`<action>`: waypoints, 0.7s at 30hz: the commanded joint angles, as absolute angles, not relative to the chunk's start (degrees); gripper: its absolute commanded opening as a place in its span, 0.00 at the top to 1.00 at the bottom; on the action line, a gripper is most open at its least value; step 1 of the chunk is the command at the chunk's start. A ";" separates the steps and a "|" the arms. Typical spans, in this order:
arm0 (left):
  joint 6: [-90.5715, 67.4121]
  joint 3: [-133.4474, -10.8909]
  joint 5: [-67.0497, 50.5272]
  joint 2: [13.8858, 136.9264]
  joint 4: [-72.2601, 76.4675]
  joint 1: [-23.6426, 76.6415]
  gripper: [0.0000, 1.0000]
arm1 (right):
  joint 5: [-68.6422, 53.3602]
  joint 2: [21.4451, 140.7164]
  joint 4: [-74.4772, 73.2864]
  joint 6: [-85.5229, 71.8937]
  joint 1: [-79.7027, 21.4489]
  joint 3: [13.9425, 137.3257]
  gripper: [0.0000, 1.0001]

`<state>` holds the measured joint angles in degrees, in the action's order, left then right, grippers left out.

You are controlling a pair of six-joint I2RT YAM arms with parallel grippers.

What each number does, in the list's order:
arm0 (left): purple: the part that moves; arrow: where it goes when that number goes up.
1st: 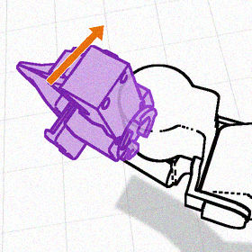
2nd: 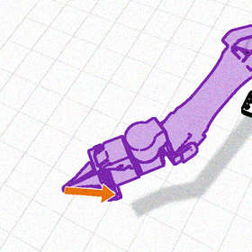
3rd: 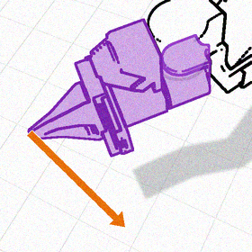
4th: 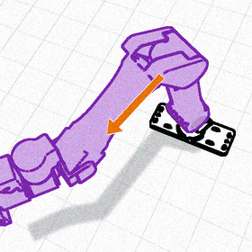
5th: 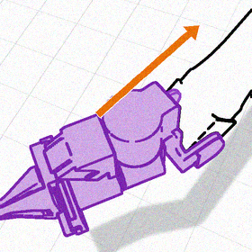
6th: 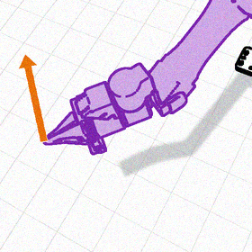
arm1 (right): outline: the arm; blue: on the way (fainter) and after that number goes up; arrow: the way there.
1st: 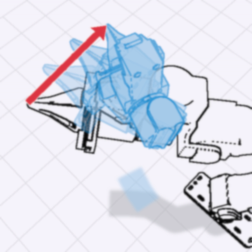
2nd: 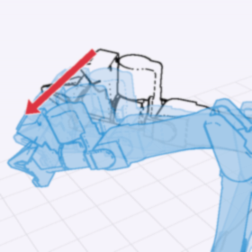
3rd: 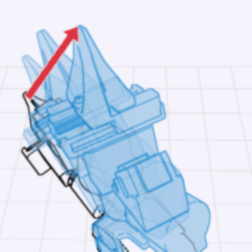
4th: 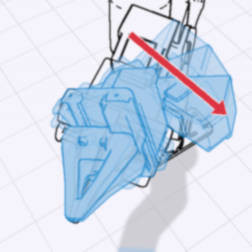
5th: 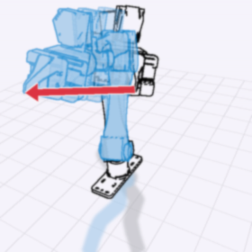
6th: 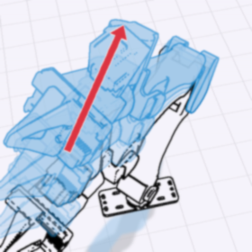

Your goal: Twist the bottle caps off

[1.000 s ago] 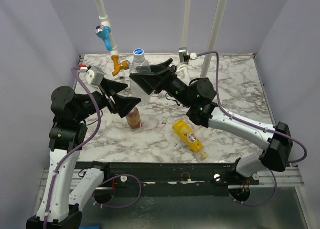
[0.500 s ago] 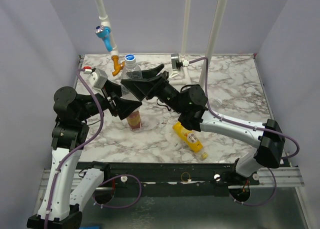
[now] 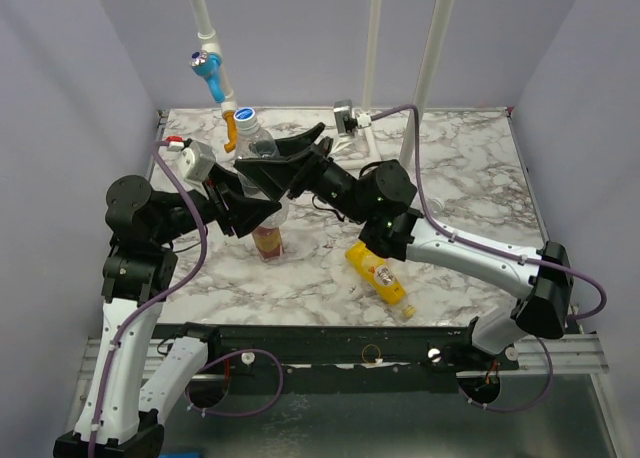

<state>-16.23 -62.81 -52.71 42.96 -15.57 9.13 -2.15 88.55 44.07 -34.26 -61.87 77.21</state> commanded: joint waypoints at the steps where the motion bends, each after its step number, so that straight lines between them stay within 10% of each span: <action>1: -8.94 -62.59 -51.93 41.00 -17.70 9.25 0.82 | 1.62 86.21 23.03 -24.04 -62.09 86.44 0.33; 7: -0.29 -62.40 -48.68 40.17 -20.87 9.23 1.00 | 2.64 85.77 8.35 -19.38 -62.08 94.35 0.30; 21: 2.48 -63.96 -50.71 41.42 -24.99 9.23 1.00 | -3.67 85.01 0.27 -12.71 -62.05 101.22 0.12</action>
<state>-1.96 -62.87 -50.04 41.17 -21.74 9.45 -2.07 84.60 6.07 -16.51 -62.50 94.70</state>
